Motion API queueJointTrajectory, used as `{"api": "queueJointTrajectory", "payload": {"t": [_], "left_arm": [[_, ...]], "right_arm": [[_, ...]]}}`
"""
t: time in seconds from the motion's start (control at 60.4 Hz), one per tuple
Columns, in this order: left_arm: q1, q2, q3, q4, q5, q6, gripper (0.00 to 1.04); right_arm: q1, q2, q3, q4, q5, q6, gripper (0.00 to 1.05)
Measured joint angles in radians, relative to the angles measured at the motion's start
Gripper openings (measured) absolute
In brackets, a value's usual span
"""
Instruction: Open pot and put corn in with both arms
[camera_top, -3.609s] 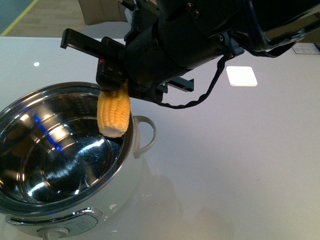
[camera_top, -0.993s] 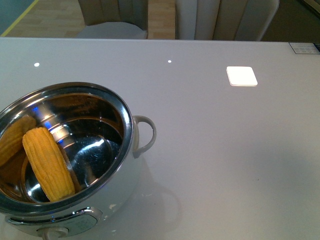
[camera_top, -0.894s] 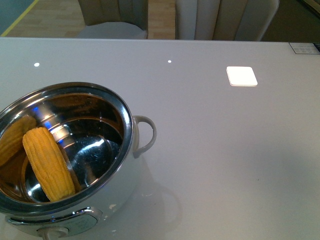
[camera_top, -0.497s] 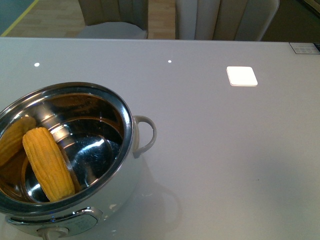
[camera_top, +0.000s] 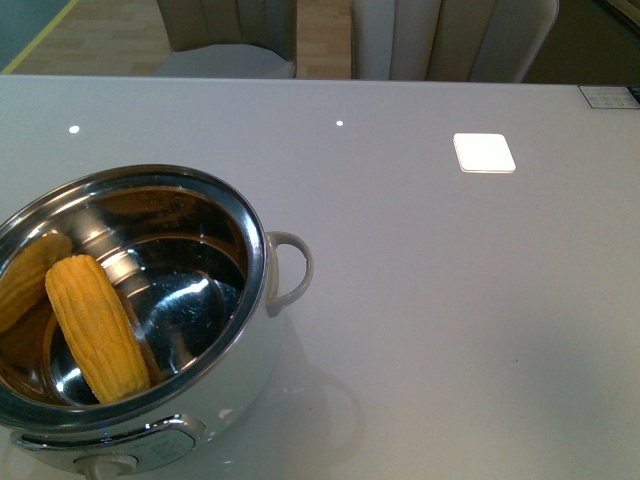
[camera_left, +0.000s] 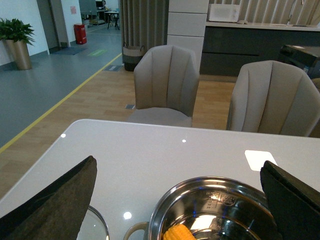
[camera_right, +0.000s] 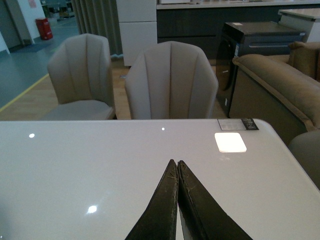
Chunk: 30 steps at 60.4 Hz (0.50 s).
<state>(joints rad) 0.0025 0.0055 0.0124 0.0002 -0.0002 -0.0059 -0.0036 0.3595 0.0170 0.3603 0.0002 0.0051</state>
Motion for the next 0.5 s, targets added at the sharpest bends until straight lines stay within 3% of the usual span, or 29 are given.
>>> {"api": "queueJointTrajectory", "payload": {"t": [0.497], "left_arm": [[0.000,0.000,0.000,0.000,0.000,0.000,0.98]], "right_arm": [[0.000,-0.169,0.000,-0.170,0.000,0.000,0.02]]}}
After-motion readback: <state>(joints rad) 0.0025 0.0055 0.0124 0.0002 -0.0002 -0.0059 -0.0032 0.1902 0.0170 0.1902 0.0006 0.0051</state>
